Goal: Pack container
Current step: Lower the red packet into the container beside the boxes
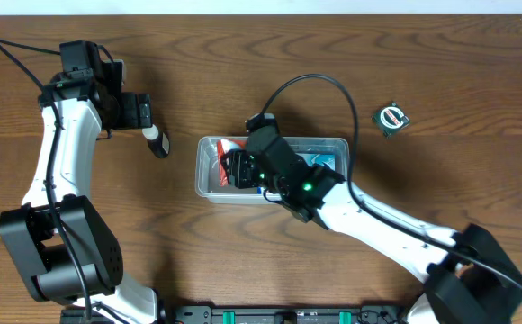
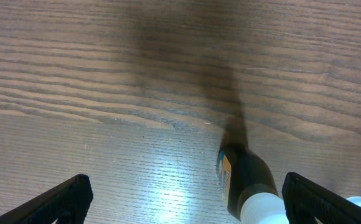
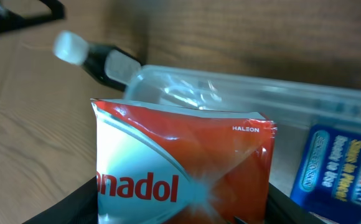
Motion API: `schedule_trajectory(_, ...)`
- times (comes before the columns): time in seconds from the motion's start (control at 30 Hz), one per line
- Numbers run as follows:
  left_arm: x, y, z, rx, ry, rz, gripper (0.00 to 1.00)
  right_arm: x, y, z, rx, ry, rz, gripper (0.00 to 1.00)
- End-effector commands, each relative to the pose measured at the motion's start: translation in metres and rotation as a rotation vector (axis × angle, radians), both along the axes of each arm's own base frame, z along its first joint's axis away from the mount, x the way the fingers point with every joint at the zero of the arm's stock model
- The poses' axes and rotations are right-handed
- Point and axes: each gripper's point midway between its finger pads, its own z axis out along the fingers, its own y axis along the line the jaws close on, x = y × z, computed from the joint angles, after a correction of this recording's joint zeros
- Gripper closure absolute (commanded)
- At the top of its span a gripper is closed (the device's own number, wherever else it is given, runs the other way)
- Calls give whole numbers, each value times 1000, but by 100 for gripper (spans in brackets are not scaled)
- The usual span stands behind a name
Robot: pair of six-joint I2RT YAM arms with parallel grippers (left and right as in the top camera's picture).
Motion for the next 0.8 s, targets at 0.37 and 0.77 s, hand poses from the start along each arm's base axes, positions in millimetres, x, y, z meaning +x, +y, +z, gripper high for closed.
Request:
schedule_trajectory(0.37,-2,3,-6,2,17,23,2,-9,7,-32,-22,85,-1,39)
schedule_trajectory(0.77,-2,3,-6,2,17,23,2,0,4,-40,-43,67,-38,37)
